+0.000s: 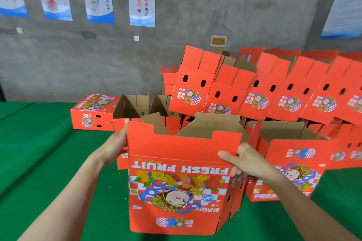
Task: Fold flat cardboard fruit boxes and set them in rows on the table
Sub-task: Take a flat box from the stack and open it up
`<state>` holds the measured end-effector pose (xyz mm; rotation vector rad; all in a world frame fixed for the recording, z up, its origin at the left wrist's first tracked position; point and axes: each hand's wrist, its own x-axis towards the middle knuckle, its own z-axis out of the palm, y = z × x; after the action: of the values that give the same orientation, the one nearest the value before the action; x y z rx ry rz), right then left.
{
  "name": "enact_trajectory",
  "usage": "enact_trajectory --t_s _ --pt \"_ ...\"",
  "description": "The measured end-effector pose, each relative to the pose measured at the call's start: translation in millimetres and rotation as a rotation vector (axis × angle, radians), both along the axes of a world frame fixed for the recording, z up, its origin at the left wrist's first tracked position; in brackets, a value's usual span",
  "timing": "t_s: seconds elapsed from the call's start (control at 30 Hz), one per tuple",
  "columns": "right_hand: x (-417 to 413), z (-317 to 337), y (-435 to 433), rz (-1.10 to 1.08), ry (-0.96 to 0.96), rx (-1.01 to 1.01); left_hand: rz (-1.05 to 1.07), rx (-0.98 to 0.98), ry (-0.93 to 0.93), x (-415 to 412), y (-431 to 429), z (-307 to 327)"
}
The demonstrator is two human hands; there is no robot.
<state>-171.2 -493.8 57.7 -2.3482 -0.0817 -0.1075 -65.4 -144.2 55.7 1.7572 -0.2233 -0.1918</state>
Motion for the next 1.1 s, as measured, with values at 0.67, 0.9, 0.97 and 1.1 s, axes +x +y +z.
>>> enact_trajectory --t_s 0.67,0.9,0.97,1.1 --pt "-16 -1 4 -0.325 -0.283 0.231 0.85 -0.25 -0.226 -42 -33 -11" --pt "0 -24 3 -0.421 -0.34 0.205 0.694 -0.062 -0.342 -59 -44 -18" --pt "5 -24 3 -0.423 -0.313 0.089 0.626 0.054 -0.392 -61 -42 -15" --pt "-1 -23 6 -0.39 -0.282 -0.071 0.584 0.377 -0.516 -60 -39 -12"
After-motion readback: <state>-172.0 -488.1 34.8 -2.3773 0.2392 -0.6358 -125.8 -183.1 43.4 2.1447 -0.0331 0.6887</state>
